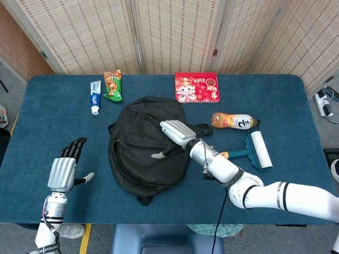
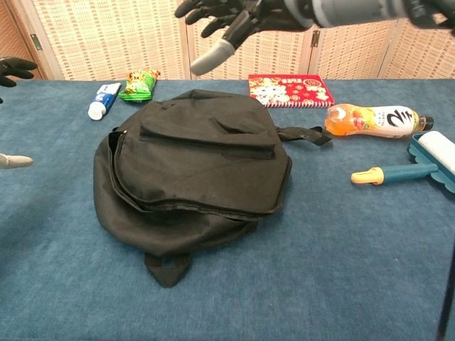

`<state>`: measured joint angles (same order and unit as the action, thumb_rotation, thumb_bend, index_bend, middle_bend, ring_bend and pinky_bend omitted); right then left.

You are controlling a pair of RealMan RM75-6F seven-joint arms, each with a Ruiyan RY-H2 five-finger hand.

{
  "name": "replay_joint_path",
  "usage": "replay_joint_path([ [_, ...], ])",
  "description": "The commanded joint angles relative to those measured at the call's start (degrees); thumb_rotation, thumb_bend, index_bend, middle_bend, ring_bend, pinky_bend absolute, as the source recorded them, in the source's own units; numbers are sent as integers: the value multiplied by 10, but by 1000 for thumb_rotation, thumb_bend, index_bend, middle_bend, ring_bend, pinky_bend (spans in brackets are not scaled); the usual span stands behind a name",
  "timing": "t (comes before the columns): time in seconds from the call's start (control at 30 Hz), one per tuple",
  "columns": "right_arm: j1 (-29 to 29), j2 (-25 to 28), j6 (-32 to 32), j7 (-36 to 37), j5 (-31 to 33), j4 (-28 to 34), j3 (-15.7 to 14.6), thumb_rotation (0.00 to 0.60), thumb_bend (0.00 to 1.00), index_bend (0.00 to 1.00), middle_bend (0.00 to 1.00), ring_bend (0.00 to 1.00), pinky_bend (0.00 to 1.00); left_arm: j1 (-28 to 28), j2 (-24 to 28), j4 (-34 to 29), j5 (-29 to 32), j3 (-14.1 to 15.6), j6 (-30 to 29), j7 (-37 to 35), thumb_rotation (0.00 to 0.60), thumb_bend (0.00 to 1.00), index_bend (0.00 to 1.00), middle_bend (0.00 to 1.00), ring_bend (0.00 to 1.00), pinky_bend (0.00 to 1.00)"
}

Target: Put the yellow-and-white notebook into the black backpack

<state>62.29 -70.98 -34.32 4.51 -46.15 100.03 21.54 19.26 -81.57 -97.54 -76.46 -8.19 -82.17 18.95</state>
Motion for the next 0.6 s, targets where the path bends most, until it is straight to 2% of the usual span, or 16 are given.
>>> replay_joint_path([
  [0.03, -26, 25, -23, -2, -17, 19, -18, 593, 31, 0, 42, 81, 184, -3, 5, 2, 8, -4, 2, -5, 600, 0, 43, 134, 150, 244],
  [0.17, -65, 41, -97, -54, -36, 40, -65, 600, 305, 2, 117, 140, 279, -9, 9, 13, 25, -11, 1, -10, 600, 0, 72, 142, 159, 244],
  [0.23, -91, 48, -138, -79, -43, 54, -90, 600, 416, 67, 171, 172, 330, -12, 12, 18, 37, -15, 3, -16, 600, 0, 102, 150, 165, 245],
  [0.33, -134, 60, -200, -113, -66, 72, -126, 600, 482, 188, 224, 198, 363, -17, 17, 28, 52, -21, 5, -24, 600, 20, 138, 159, 171, 245],
  [0.43, -178, 68, -260, -137, -96, 83, -157, 600, 501, 217, 240, 199, 347, -22, 20, 42, 61, -24, 2, -23, 600, 37, 161, 162, 171, 244],
  [0.6, -262, 84, -340, -132, -147, 77, -204, 600, 497, 198, 235, 170, 225, -32, 30, 59, 72, -24, -2, -20, 600, 53, 187, 161, 161, 229],
])
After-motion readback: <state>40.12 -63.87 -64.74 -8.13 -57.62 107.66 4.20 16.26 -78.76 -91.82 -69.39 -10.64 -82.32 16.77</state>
